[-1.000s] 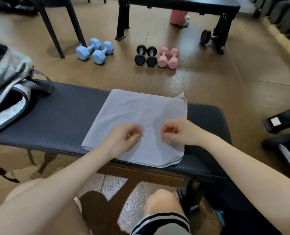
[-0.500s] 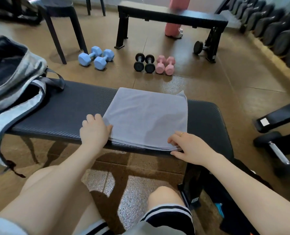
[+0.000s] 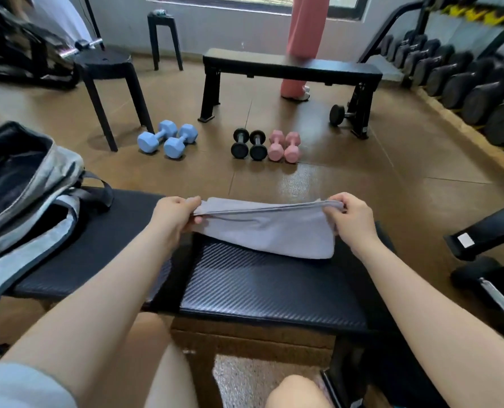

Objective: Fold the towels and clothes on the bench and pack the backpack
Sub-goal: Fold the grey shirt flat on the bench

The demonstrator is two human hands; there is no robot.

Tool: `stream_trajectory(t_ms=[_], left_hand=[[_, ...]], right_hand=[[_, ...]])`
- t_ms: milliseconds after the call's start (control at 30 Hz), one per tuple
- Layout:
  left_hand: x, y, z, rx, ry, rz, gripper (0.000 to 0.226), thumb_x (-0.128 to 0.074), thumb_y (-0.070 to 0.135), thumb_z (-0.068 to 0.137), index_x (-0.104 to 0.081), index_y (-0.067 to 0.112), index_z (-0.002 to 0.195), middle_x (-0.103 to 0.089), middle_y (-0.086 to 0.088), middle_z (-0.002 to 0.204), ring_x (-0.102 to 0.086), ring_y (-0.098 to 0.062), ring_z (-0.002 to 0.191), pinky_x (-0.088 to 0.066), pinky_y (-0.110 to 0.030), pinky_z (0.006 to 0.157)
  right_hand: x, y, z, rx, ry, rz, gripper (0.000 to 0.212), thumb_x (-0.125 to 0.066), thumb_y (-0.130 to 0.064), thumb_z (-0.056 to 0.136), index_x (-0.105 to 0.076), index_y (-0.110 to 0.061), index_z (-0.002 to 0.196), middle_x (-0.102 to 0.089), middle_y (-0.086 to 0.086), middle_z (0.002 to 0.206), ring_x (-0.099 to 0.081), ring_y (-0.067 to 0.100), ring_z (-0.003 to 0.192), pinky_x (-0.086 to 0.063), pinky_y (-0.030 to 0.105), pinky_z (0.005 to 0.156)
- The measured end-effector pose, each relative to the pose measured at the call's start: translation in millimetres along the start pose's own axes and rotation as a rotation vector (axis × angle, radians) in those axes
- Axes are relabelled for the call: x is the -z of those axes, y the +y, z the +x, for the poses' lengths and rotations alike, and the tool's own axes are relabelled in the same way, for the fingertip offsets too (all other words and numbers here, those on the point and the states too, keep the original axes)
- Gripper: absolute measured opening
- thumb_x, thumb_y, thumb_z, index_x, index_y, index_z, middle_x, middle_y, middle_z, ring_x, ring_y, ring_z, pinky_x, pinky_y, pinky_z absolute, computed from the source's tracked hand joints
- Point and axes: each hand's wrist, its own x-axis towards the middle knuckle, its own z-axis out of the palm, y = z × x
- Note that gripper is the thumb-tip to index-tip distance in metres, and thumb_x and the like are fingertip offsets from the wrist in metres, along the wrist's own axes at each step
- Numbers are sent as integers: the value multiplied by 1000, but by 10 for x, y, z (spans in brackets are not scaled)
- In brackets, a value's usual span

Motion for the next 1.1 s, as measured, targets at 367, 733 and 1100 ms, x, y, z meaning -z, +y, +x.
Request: stream_trajectory(t_ms=[367,733,1100], left_hand=[[-579,1059,439,-345,45,-195,4,-56,18,90,-53,17,92,-50,3,83,-46,-9,68,-41,-19,57],[-127,-16,-84,-294,-300,193,36,-63,-6,79,-61,13,109,-63,-1,92,-57,-10,80,-46,-20,79],[278,-629,-1029,-615,-316,519,24,-74,16,77,-64,29,60,-54,12,59,-43,-1,59,-33,-16,57]], right_hand=[[348,-514,1156,61,260,498,23,-49,-5,92,-54,-25,82,-56,-2,75,-50,9,63,-44,27,62],[333,292,-44,-104,65,564,20,-51,1,80,-55,-16,71,-52,-6,61,-45,9,64,-34,22,62],[455,562,-1171,-181,-157,580,8,-42,-10,62,-48,-6,58,-46,2,52,-41,14,47,-28,22,44]])
